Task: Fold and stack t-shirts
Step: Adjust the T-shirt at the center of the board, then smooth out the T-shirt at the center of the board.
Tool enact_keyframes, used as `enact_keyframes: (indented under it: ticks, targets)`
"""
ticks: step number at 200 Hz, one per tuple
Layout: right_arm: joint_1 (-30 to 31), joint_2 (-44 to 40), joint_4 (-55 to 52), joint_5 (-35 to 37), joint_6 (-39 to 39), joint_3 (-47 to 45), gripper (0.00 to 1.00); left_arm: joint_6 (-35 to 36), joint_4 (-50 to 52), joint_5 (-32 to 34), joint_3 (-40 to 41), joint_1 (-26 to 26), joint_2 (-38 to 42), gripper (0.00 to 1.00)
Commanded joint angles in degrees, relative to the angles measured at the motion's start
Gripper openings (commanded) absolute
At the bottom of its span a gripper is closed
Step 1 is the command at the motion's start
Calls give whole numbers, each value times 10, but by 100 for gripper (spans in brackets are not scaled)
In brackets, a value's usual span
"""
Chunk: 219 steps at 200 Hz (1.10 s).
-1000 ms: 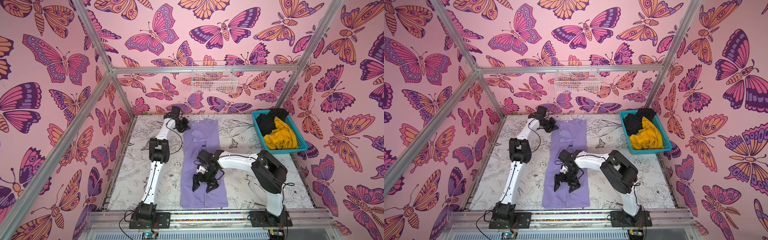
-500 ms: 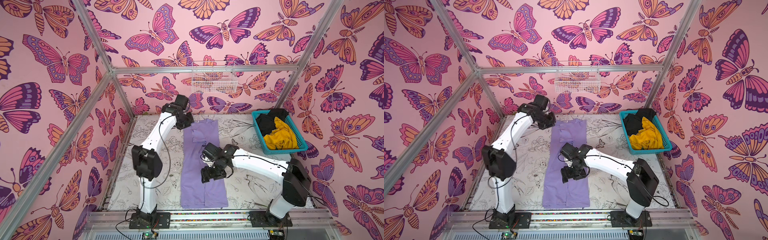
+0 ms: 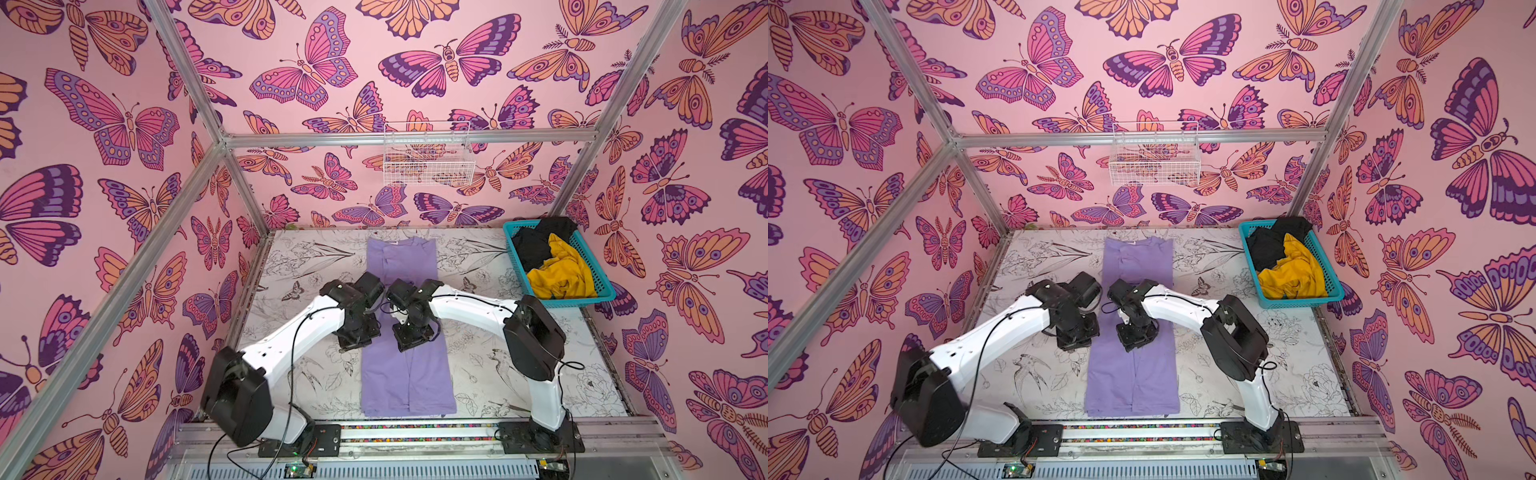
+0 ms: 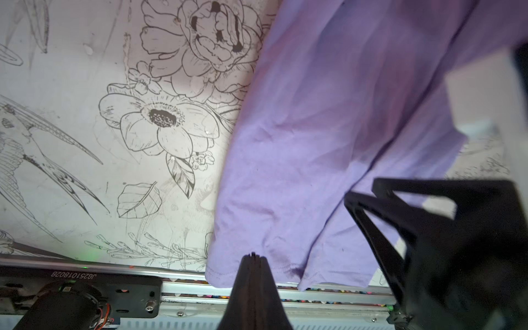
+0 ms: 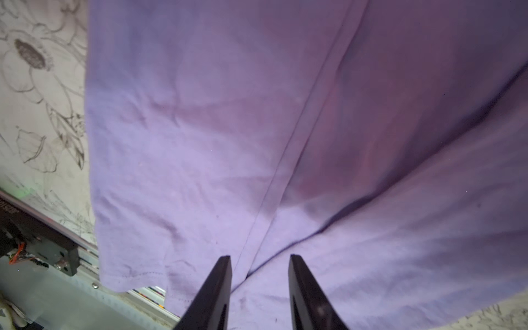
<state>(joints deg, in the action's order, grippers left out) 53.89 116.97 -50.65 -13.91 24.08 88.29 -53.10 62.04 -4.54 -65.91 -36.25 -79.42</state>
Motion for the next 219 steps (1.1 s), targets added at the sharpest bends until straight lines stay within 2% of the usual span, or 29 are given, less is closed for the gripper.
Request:
enact_keyframes:
  ticks: [1,40,107,162,219]
  targets:
    - [-17,26,-5,-10,-21,11,40,-41,4,6,20,-8,36,0]
    - [-25,38,11,-44,-6,4,40,-31,34,29,-15,-8,51,0]
    - [-24,-12,38,-76,28,-36,40,-24,41,44,-58,-8,17,0]
    - [-24,25,78,-131,43,-52,40,-26,41,40,-45,-8,24,0]
    - [-23,49,84,-137,33,-42,37,-27,42,41,-36,-8,31,0]
